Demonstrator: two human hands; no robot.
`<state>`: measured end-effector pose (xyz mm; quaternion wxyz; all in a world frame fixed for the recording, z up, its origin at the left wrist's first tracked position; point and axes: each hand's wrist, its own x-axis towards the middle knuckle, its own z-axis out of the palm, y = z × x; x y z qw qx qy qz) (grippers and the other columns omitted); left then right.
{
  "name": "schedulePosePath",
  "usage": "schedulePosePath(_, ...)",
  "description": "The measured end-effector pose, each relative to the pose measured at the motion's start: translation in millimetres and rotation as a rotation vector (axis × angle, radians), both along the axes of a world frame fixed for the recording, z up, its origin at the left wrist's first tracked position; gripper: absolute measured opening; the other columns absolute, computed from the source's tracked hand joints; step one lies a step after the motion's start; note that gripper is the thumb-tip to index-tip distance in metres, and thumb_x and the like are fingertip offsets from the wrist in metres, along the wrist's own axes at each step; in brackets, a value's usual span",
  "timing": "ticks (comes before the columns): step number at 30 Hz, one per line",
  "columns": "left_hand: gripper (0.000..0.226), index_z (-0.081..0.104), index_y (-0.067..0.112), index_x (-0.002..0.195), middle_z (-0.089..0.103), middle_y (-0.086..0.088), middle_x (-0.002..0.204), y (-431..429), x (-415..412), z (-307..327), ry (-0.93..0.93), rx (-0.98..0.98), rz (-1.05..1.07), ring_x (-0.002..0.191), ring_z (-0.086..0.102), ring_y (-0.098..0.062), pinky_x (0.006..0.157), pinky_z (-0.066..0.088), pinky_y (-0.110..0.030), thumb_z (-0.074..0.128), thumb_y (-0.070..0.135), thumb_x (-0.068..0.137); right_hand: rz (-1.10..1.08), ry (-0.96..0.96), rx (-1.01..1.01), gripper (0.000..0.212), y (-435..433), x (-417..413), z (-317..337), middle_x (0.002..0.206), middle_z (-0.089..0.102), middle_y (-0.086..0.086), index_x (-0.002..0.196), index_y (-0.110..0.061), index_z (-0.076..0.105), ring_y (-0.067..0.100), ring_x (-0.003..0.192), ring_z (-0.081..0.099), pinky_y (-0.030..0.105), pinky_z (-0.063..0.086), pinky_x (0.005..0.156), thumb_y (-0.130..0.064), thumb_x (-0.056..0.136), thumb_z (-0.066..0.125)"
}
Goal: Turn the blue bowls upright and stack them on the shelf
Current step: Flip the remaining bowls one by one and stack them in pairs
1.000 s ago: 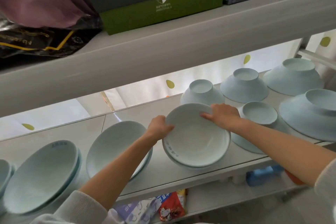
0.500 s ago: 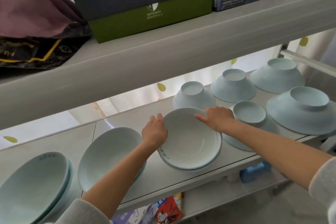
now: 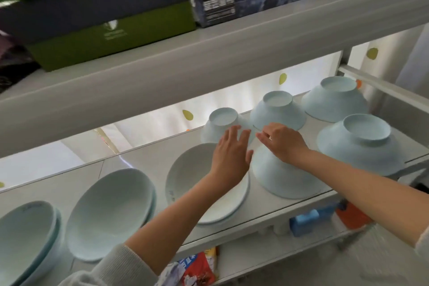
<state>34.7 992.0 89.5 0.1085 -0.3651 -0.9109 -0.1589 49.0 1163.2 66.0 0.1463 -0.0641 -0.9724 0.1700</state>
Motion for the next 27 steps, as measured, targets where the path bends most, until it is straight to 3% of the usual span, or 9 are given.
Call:
schedulePosePath(3, 0.041, 0.050, 0.011, 0.126, 0.046, -0.010, 0.134, 53, 19, -9, -0.078, -0.072, -0.043, 0.125, 0.043, -0.028, 0.104, 0.034, -0.034, 0.059, 0.019, 0.088, 0.103, 0.019, 0.118, 0.031, 42, 16, -8, 0.099, 0.063, 0.010, 0.090, -0.009, 0.061, 0.027, 0.096, 0.058, 0.032, 0.039, 0.074, -0.033, 0.097, 0.042)
schedulePosePath(7, 0.026, 0.061, 0.015, 0.108, 0.057, -0.004, 0.123, 109, 34, -15, -0.225, -0.122, 0.014, 0.116, 0.052, -0.026, 0.091, 0.041, -0.035, 0.065, 0.020, 0.083, 0.312, 0.075, 0.197, 0.044, 92, 37, -21, 0.077, 0.066, 0.008, 0.074, -0.011, 0.065, 0.030, 0.071, 0.064, 0.035, 0.048, 0.064, -0.033, 0.087, 0.030)
schedulePosePath(9, 0.024, 0.065, 0.017, 0.105, 0.061, -0.003, 0.117, 125, 39, -15, -0.252, -0.168, 0.057, 0.113, 0.054, -0.025, 0.088, 0.044, -0.036, 0.067, 0.026, 0.083, 0.411, 0.076, 0.217, 0.040, 109, 43, -26, 0.076, 0.068, 0.006, 0.074, -0.011, 0.067, 0.027, 0.068, 0.065, 0.036, 0.052, 0.061, -0.030, 0.085, 0.033)
schedulePosePath(14, 0.029, 0.061, 0.016, 0.109, 0.057, -0.006, 0.114, 133, 54, -26, -0.274, -0.205, 0.153, 0.112, 0.051, -0.025, 0.087, 0.047, -0.041, 0.068, 0.017, 0.081, 0.590, 0.063, 0.139, 0.032, 134, 49, -36, 0.102, 0.069, 0.006, 0.092, -0.013, 0.069, 0.026, 0.095, 0.066, 0.040, 0.056, 0.080, -0.035, 0.086, 0.047)
schedulePosePath(18, 0.009, 0.061, 0.007, 0.088, 0.059, -0.007, 0.096, 133, 61, -29, -0.340, -0.049, 0.198, 0.094, 0.056, -0.025, 0.080, 0.048, -0.038, 0.064, 0.005, 0.079, 0.697, 0.070, 0.152, 0.028, 143, 53, -41, 0.122, 0.064, 0.004, 0.106, -0.015, 0.067, 0.023, 0.114, 0.060, 0.042, 0.055, 0.088, -0.029, 0.081, 0.067)
schedulePosePath(20, 0.006, 0.061, 0.005, 0.082, 0.058, -0.005, 0.088, 130, 60, -27, -0.361, 0.024, 0.220, 0.085, 0.056, -0.023, 0.080, 0.049, -0.039, 0.066, 0.004, 0.077, 0.678, 0.092, 0.000, 0.041, 145, 53, -38, 0.138, 0.052, 0.001, 0.121, -0.018, 0.060, 0.018, 0.125, 0.051, 0.036, 0.048, 0.097, -0.031, 0.083, 0.067)
schedulePosePath(22, 0.007, 0.063, 0.000, 0.080, 0.056, -0.003, 0.082, 126, 58, -17, -0.428, 0.180, 0.262, 0.079, 0.054, -0.021, 0.076, 0.048, -0.033, 0.068, 0.002, 0.075, 0.577, 0.029, -0.301, 0.047, 147, 53, -29, 0.145, 0.041, -0.005, 0.131, -0.022, 0.050, 0.012, 0.131, 0.039, 0.032, 0.037, 0.103, -0.039, 0.088, 0.059)
schedulePosePath(25, 0.008, 0.065, 0.000, 0.079, 0.057, -0.005, 0.075, 116, 49, 9, -0.595, 0.460, 0.318, 0.073, 0.051, -0.017, 0.069, 0.043, -0.025, 0.070, -0.003, 0.074, 0.454, -0.090, -0.841, 0.065, 150, 48, -14, 0.137, 0.043, -0.012, 0.126, -0.032, 0.049, 0.008, 0.126, 0.040, 0.027, 0.029, 0.106, -0.073, 0.076, 0.044)
schedulePosePath(27, 0.010, 0.061, 0.007, 0.077, 0.055, -0.006, 0.075, 106, 43, 24, -0.765, 0.635, 0.338, 0.073, 0.051, -0.017, 0.070, 0.050, -0.029, 0.066, 0.000, 0.082, 0.398, -0.077, -1.109, 0.063, 153, 41, -6, 0.132, 0.052, -0.005, 0.120, -0.029, 0.056, 0.011, 0.121, 0.047, 0.029, 0.031, 0.107, -0.073, 0.079, 0.039)
